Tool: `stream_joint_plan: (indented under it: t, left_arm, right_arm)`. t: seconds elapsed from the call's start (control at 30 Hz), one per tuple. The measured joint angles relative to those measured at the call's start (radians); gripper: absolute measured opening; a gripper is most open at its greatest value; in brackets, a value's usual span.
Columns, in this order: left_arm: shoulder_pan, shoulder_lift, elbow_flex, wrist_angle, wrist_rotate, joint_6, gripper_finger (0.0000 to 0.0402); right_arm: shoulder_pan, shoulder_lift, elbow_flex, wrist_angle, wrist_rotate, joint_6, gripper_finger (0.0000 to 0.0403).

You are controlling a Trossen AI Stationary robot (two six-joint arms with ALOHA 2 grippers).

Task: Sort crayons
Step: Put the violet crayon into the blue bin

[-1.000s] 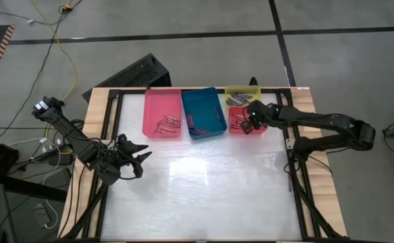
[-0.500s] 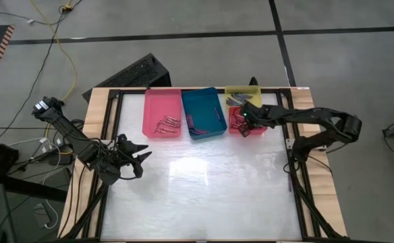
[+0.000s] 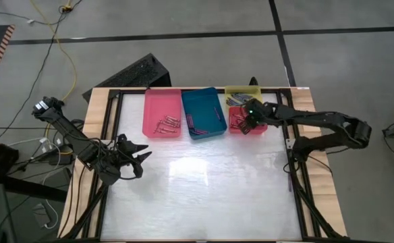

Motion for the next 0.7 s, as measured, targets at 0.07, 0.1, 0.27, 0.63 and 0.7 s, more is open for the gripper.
stream_joint_plan:
  t: [0.07, 0.1, 0.27, 0.63, 0.7]
  left_arm:
    - [0.0, 0.0, 0.0, 0.0, 0.0, 0.0, 0.0139]
    - [0.0, 0.0, 0.0, 0.0, 0.0, 0.0, 0.0139]
    - [0.0, 0.0, 0.0, 0.0, 0.0, -0.001, 0.0139]
    - [0.0, 0.0, 0.0, 0.0, 0.0, -0.002, 0.0139]
    - [0.0, 0.0, 0.0, 0.001, 0.0, -0.003, 0.0139]
  right_arm:
    - [0.001, -0.05, 0.008, -0.013, -0.029, -0.001, 0.0116]
    - [0.002, -0.075, 0.014, -0.015, -0.046, -0.002, 0.0118]
    - [0.03, -0.207, 0.066, -0.037, -0.127, -0.003, 0.0118]
    - [0.311, -0.397, 0.116, -0.027, -0.39, 0.21, 0.0118]
    - [0.402, -0.393, 0.116, -0.022, -0.389, 0.25, 0.0118]
